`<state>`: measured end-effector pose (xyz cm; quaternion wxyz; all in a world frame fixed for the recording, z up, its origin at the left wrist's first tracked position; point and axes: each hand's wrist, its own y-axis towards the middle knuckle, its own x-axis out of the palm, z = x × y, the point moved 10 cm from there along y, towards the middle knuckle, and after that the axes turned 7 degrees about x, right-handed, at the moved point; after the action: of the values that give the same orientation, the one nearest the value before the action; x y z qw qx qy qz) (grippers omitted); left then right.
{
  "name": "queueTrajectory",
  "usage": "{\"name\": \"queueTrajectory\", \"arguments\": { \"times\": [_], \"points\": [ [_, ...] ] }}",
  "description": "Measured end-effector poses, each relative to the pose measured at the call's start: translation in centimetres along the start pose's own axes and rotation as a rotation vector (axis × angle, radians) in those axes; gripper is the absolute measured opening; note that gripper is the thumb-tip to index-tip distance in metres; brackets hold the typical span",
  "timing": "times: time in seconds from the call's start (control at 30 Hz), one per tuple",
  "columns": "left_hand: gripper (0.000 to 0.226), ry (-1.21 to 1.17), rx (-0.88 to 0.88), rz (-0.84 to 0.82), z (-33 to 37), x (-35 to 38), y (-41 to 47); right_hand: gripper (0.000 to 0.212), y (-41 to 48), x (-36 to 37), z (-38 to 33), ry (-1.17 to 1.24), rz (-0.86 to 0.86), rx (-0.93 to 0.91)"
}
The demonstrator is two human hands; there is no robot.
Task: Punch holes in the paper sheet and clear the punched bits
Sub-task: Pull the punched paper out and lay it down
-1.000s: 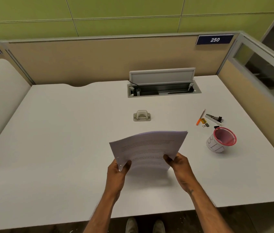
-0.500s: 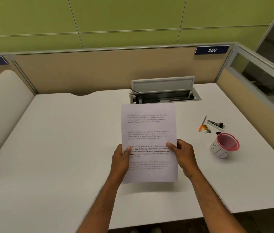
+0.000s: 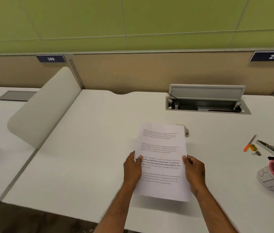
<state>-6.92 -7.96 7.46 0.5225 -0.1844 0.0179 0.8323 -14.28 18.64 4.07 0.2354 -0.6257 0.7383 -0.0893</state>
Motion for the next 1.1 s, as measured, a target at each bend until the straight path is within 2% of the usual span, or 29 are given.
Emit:
{"name": "queueTrajectory", "arguments": {
  "times": [0.33, 0.43, 0.53, 0.67, 0.77, 1.0, 1.1],
  "points": [
    [0.035, 0.15, -0.081, 0.109, -6.9, -16.6, 3.8, 0.024, -3.6, 18.6, 1.3, -0.09, -0.213, 0.108],
    [0.032, 0.166, -0.099, 0.115, -9.6, -21.0, 6.1, 0.017, -5.0, 23.5, 1.0, -0.104, -0.189, 0.106],
    [0.037, 0.177, -0.127, 0.099, -12.0, -23.8, 8.5, 0.02, -5.7, 27.1, 1.0, -0.132, -0.138, 0.098],
    [0.042, 0.202, -0.156, 0.083, -14.5, -26.1, 11.0, 0.027, -6.6, 30.6, 1.8, -0.158, -0.089, 0.142],
    [0.042, 0.245, -0.165, 0.087, -15.8, -27.3, 12.3, 0.018, -7.1, 32.1, 1.6, -0.212, -0.032, 0.142],
    [0.042, 0.367, -0.182, 0.066, -17.1, -28.4, 13.9, 0.02, -7.5, 33.3, 1.0, -0.315, 0.049, 0.097],
    [0.045, 0.396, -0.191, 0.061, -17.2, -28.6, 14.2, 0.029, -7.2, 33.7, 1.0, -0.339, 0.062, 0.089]
  ]
}}
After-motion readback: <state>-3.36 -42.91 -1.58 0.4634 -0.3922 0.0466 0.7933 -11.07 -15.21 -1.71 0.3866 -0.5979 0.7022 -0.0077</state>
